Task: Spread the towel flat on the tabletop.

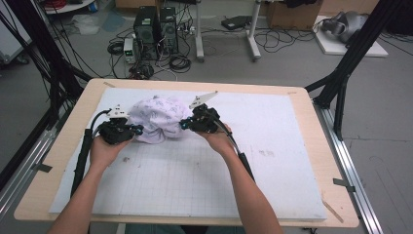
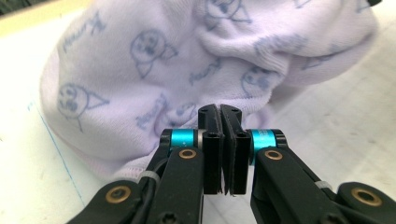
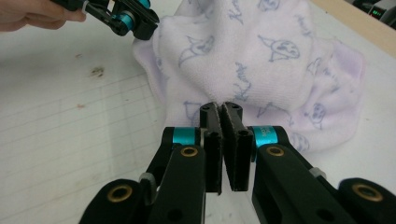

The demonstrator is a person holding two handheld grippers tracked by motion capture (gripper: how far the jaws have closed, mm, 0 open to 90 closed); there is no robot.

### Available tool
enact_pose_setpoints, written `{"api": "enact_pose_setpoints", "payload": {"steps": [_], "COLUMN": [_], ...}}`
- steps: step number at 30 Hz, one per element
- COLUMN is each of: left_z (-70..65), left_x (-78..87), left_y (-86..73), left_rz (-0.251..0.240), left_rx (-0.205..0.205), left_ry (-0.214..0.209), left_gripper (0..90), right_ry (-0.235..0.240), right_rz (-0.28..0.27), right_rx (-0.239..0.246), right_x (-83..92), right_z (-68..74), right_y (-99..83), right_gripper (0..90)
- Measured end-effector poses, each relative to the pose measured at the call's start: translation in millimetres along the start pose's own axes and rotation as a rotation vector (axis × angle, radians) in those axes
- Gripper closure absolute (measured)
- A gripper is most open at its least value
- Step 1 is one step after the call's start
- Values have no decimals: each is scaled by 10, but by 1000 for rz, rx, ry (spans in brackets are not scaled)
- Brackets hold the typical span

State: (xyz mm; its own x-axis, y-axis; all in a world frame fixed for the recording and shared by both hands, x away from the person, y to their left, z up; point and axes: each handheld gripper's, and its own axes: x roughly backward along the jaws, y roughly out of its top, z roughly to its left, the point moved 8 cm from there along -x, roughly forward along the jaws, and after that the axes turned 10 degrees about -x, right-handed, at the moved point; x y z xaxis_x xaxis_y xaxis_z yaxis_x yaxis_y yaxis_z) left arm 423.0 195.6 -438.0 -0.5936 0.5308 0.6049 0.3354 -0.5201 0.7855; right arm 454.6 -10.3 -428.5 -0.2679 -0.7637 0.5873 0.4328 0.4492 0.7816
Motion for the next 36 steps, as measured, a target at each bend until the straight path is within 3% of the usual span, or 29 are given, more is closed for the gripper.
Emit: {"api": "enact_pose_setpoints", "payload": {"steps": [3,4,9,10,11,12,13,14,15,18,19,21,23,24,25,28,29,30,31,34,35,36], "left_z": [-145,-145,-473,-473,-592,-592,-716,-716,-823,-926,-1009,-1052,-1069,-1065,-1043,-984,-901,-901,-848,-714,-649,-649], "left_x": [149,149,400,400,453,453,492,492,519,550,567,559,545,541,538,518,476,476,436,305,208,208], "left_y": [70,70,165,165,158,158,145,145,120,92,24,-43,-92,-91,-83,-44,3,3,26,22,-23,-23], "left_rz": [-11,-11,-55,-55,-68,-68,-80,-80,-75,-80,-68,-53,-46,-49,-49,-50,-48,-48,-51,-27,7,7], "left_rx": [-47,-47,-100,-100,-109,-109,-122,-122,-144,-156,-167,-173,-164,-149,-147,-133,-132,-132,-124,-97,-99,-99], "left_ry": [-4,-4,-38,-38,-55,-55,-77,-77,-84,-107,-128,-148,-163,-160,-150,-138,-111,-111,-102,-86,-65,-65], "left_gripper": [870,870,870,870,870,871,871,871,870,871,870,867,807,715,639,523,501,493,490,469,470,470], "right_ry": [2,6,34,38,39,39,41,43,36,43,48,51,78,86,89,90,51,51,21,-25,-24,-24], "right_rz": [-2,-6,-18,-15,-8,-8,-1,-2,-1,11,23,48,73,76,62,27,-3,-3,-3,24,37,37], "right_rx": [36,42,84,87,104,104,115,117,120,114,108,102,86,84,71,59,48,48,33,15,4,4], "right_x": [188,238,510,565,631,631,730,764,810,922,948,959,925,906,900,920,941,941,906,760,696,696], "right_z": [102,136,344,393,445,445,505,520,533,580,597,607,621,624,624,598,529,529,433,284,241,241], "right_y": [-3,-2,-4,-24,-60,-60,-130,-156,-197,-346,-413,-553,-692,-739,-755,-723,-652,-652,-609,-617,-634,-634], "right_gripper": [874,874,874,874,874,874,874,874,874,874,874,874,852,773,724,671,625,625,584,540,535,535]}}
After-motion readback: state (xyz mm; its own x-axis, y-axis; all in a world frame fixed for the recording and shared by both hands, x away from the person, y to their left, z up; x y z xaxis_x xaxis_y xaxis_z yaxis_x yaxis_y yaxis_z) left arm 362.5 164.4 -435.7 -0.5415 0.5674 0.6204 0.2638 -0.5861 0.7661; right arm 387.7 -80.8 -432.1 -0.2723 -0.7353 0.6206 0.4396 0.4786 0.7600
